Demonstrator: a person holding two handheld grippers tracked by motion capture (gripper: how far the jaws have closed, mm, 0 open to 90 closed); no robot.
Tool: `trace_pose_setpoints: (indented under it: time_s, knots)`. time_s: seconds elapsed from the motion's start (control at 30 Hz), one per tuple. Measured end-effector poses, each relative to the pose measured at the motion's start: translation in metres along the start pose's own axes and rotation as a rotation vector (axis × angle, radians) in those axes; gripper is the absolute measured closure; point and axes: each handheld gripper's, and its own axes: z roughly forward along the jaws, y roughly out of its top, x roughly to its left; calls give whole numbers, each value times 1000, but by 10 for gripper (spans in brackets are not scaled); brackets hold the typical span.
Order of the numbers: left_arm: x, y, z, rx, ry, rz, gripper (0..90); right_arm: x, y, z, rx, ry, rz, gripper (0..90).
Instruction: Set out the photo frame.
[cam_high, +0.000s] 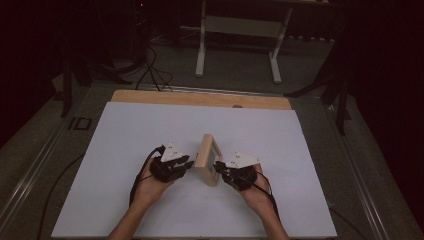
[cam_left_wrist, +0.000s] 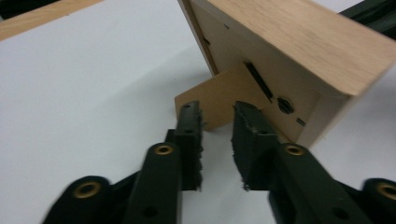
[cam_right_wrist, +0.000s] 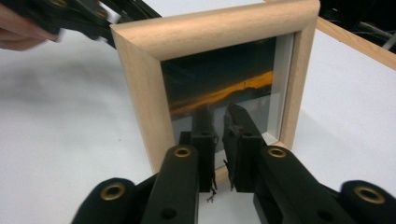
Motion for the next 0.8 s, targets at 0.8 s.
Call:
trace_pose_setpoints:
  time_s: [0.8]
  knots:
    - [-21,-2,-32,-67,-30,-39,390,-7,-4,-4,1,-40,22,689]
